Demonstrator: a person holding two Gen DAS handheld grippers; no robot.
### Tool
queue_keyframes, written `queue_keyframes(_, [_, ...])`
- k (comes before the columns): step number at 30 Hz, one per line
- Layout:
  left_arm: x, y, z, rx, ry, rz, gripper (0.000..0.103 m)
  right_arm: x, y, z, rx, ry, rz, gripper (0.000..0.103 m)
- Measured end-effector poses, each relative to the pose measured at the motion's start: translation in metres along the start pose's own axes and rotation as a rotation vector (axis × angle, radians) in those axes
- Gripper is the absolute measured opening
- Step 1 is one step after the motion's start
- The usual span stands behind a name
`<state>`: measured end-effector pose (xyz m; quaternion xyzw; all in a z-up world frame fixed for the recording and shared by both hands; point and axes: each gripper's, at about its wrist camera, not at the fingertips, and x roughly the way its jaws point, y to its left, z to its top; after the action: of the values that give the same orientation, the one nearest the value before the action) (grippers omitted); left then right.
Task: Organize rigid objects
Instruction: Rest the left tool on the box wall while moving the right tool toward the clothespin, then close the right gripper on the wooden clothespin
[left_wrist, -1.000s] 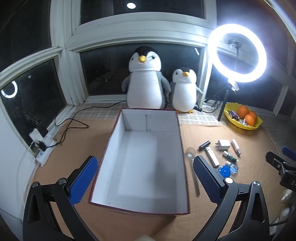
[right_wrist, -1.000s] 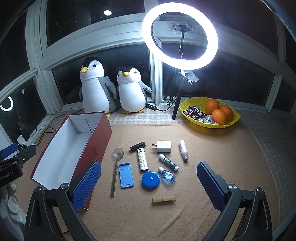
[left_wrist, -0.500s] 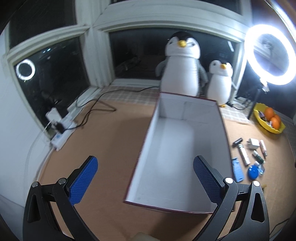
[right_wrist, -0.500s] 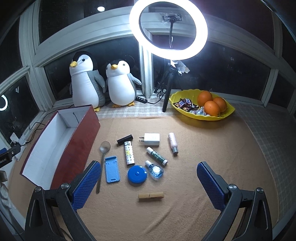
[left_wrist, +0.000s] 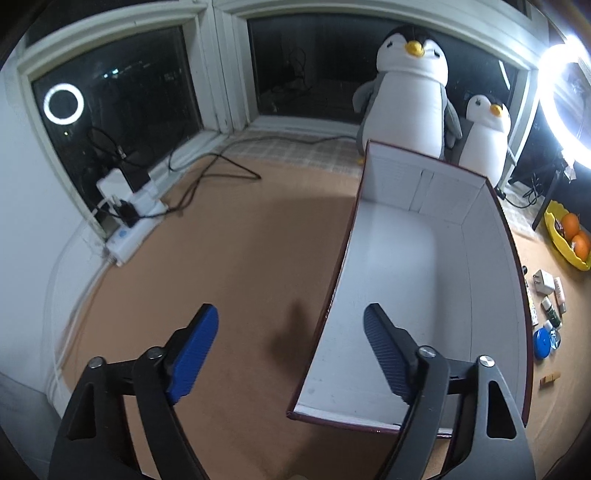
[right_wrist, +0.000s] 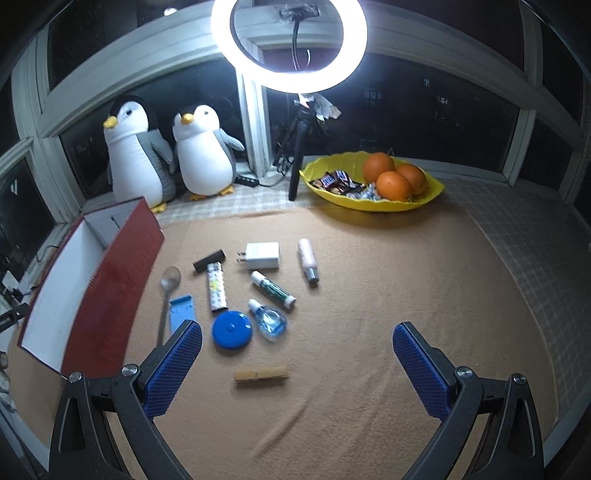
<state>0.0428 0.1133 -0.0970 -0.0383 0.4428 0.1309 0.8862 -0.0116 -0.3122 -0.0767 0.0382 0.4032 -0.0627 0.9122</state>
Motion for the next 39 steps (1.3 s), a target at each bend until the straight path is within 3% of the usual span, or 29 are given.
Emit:
queue_keyframes(2, [0.005,-0.002,-0.001,0.011,0.011,-0.002,0.077,0.006,-0.003,-0.003,-0.006,0.023,-0.023,0.102])
queue_keyframes(7, [0.018,-0.006,-0.003,0.039,0.047,0.000,0.048,0.022,-0.007,-0.010,-0.012,0.068,-0.032,0.102])
queue_keyframes(10, [0.022,-0.008,-0.003,0.045,0.061,-0.007,0.042,0.029,-0.008,-0.011,-0.007,0.089,-0.027,0.102])
queue_keyframes(16, [0.028,-0.010,-0.003,0.052,0.070,-0.017,0.039,0.046,-0.008,-0.014,0.014,0.138,0.002,0.098])
queue_keyframes(27, [0.035,-0.009,-0.008,0.044,0.087,-0.027,0.031,0.078,0.000,-0.034,0.096,0.295,0.096,0.071])
queue_keyframes(30, [0.038,-0.008,-0.010,0.039,0.089,-0.031,0.029,0.087,0.001,-0.034,0.150,0.335,0.123,0.070])
queue_keyframes(39, [0.044,-0.010,-0.015,0.040,0.105,-0.053,0.020,0.113,0.004,-0.036,0.232,0.417,0.099,0.069])
